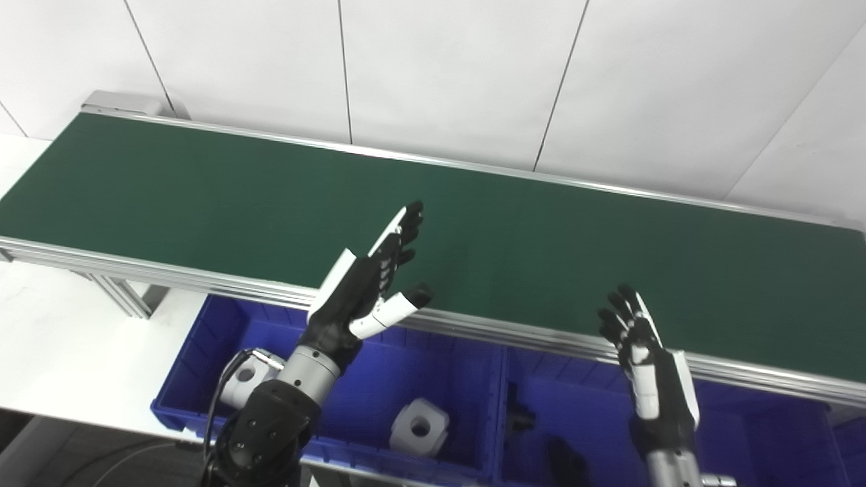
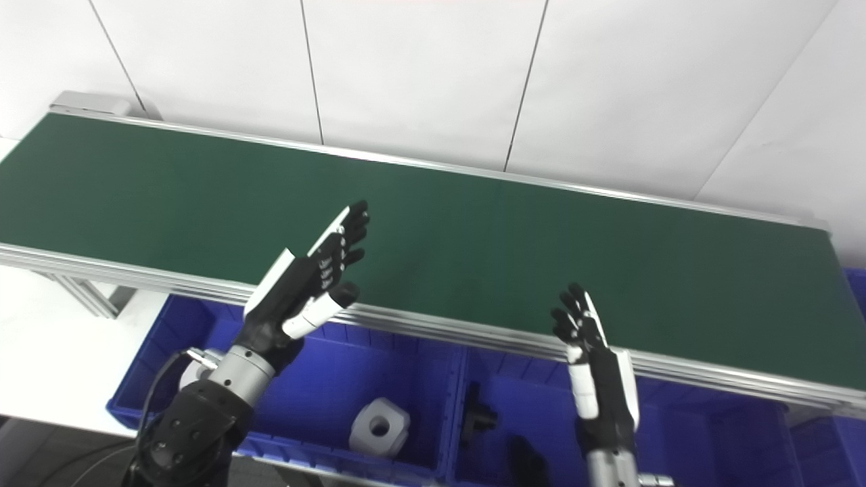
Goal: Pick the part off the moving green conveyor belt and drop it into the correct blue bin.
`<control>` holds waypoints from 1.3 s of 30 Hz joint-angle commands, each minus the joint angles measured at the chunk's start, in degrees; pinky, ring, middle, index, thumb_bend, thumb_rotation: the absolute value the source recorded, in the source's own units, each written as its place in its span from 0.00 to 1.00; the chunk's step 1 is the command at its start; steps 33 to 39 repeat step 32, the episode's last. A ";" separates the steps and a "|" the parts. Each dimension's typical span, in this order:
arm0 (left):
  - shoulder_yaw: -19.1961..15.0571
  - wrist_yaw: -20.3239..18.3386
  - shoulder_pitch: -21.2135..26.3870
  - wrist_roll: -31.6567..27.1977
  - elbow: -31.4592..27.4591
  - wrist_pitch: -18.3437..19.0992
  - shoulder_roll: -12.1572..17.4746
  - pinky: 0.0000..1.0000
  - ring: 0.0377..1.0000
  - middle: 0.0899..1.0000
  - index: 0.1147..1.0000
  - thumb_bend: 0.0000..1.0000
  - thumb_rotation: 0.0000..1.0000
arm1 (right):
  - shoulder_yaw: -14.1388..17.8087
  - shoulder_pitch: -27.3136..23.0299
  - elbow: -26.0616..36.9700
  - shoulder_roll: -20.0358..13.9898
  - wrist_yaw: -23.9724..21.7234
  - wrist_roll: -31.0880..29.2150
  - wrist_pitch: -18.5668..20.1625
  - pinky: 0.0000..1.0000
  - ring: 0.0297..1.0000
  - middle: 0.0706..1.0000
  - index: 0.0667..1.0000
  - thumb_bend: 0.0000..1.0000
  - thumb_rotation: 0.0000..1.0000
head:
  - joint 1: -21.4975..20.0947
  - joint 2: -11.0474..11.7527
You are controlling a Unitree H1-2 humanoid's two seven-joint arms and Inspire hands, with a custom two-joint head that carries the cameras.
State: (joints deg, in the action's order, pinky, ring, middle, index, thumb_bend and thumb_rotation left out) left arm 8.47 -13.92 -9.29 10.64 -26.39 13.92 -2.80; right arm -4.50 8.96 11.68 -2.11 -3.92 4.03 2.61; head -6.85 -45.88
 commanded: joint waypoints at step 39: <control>-2.26 10.81 -2.96 -4.90 6.06 -9.42 -1.17 1.00 1.00 1.00 1.00 0.69 0.84 | 3.40 11.40 10.61 5.22 7.67 2.31 -3.40 0.93 0.92 0.95 0.98 0.90 1.00 | -10.61 3.23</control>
